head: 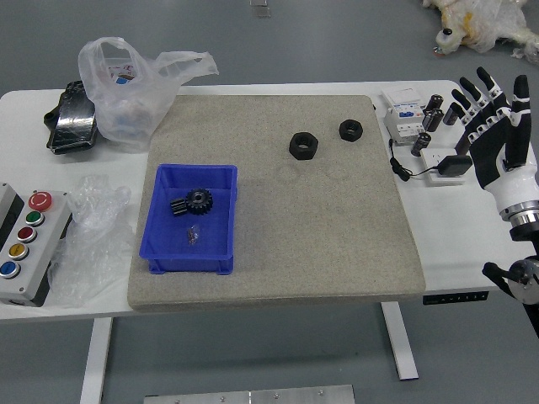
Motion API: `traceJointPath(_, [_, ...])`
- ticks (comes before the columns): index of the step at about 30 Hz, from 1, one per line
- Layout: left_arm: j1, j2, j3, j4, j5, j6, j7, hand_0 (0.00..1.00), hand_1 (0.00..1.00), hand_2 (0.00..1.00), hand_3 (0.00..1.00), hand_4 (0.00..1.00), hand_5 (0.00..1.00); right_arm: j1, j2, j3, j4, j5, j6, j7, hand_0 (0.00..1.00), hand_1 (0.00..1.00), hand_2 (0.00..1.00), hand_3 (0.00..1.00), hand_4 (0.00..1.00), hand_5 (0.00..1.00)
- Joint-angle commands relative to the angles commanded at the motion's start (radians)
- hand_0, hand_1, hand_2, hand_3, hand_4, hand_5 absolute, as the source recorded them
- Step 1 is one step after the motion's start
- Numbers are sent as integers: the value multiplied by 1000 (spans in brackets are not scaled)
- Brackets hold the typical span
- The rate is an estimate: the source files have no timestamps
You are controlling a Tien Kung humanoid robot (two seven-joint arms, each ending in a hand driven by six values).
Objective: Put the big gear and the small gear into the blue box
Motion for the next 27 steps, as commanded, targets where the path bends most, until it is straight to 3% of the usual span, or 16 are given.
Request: traceJointPath(27, [4,-4,0,-4,-7,4,1,690,617,600,682,641,474,0,11,-12,-8,48,19,16,901,845,881,888,998,998])
